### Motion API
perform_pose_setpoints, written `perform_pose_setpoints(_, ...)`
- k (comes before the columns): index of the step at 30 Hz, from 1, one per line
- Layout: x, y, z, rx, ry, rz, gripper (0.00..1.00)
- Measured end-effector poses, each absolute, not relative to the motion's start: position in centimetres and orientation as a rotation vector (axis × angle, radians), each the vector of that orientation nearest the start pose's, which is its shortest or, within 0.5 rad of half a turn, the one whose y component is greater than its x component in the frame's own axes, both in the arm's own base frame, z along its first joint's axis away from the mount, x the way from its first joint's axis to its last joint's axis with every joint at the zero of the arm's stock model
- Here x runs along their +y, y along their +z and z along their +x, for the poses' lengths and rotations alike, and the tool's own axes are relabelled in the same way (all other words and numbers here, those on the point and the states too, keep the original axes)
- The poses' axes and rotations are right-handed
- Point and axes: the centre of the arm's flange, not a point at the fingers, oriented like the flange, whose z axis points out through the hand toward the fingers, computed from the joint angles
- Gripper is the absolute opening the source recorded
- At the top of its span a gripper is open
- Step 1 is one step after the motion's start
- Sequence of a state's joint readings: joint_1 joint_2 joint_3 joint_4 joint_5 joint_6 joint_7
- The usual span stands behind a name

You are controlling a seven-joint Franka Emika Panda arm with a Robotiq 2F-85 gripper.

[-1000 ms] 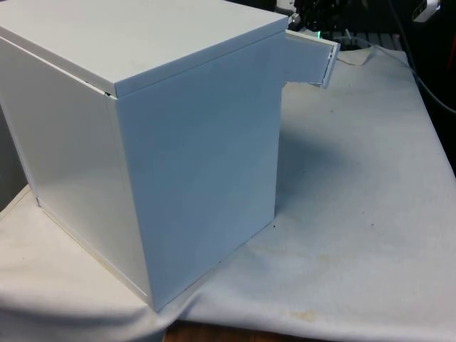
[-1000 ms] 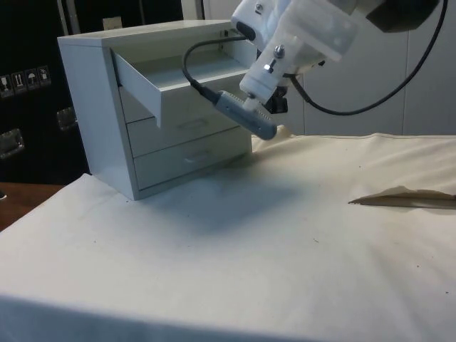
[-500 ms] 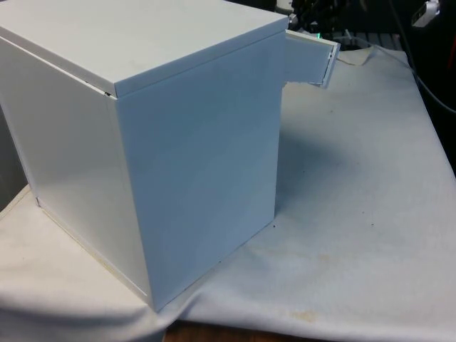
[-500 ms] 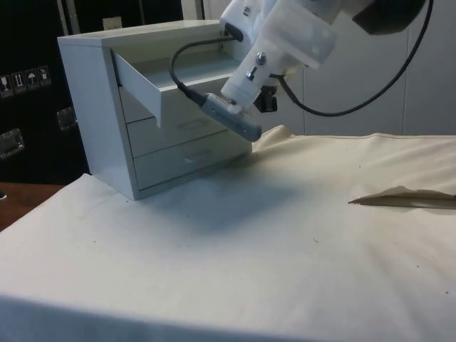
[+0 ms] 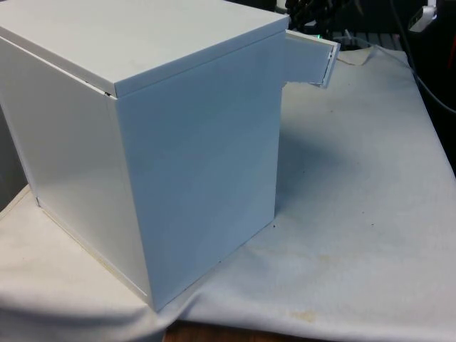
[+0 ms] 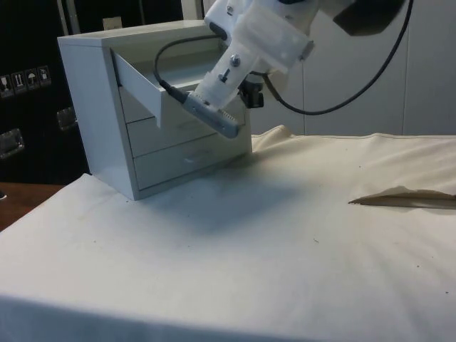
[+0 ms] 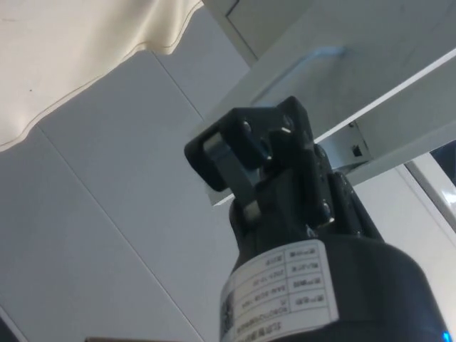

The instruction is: Open the drawer, then close it.

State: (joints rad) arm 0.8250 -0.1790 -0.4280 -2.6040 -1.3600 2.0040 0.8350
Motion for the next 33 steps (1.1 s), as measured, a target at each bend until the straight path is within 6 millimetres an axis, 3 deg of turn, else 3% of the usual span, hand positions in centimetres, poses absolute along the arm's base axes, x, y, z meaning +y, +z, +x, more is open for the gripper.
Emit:
perform_pose_setpoints(9, 10.7, 31.2, 41.8, 0.498, 0.359, 2.045, 0.00)
perform_pose_setpoints(33, 9.9, 35.0, 44.9, 0.448, 0.344, 1.983, 0.00)
